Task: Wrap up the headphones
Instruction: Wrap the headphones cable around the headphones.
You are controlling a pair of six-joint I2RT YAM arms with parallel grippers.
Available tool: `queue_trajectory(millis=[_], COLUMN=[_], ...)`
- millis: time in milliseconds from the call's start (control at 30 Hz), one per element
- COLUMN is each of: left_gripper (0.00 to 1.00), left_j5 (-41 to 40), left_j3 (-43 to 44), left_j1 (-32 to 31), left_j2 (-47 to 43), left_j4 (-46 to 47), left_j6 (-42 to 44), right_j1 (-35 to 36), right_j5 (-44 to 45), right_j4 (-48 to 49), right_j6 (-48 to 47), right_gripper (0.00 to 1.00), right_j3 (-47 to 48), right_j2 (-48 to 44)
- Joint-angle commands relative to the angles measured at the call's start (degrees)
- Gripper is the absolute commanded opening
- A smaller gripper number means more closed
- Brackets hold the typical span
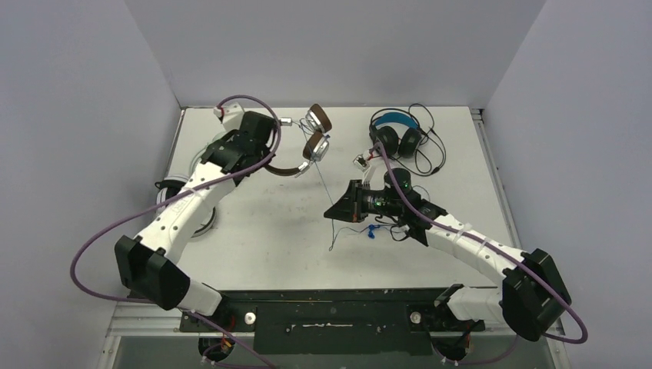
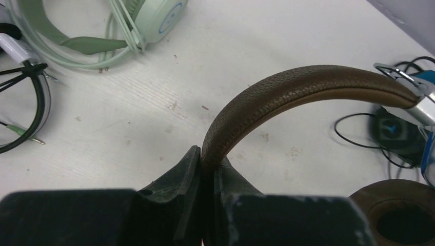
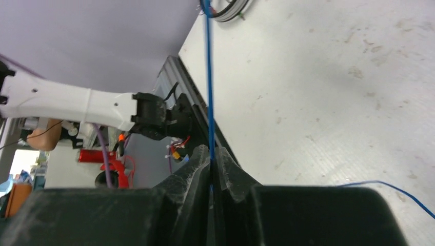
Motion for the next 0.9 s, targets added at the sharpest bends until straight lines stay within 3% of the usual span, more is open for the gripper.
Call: queue_trajectory(millis=[0, 233, 333, 633, 800, 867], left_gripper=[0.0, 0.0, 0.0, 0.0, 0.0, 0.0], left_j5=[15.04, 23.6, 26.8, 35.52, 37.0, 36.65], left_j3=[0.14, 2.68, 3.15, 4.73, 6.76, 7.73], left_j1=[5.3, 5.66, 5.67, 5.76, 5.76, 5.76], left_j2=[-6.8, -9.71, -11.01, -13.84, -14.05, -13.83], left_j4=[11.15, 6.99, 5.76, 2.92, 1.16, 0.39], left_j6=[-3.07, 2.34, 3.65, 8.17, 9.27, 9.66], right_j1=[0.37, 0.25, 0.34, 0.51, 0.88, 1.38], right_j5=[3.38, 9.76, 9.05, 7.38, 4.16, 4.93], right_j4=[11.57, 19.51, 27.5, 51.46, 57.95, 56.21], right_j6=[-0.44, -7.95, -10.74, -12.26, -12.75, -15.62], right_gripper=[0.06, 0.07, 0.09, 0.33, 0.49, 0.53], right_j3=[-4.83, -8.33, -9.87, -16.42, -17.4, -17.4], right_j2=[1.38, 4.62, 6.87, 12.77, 16.08, 15.86])
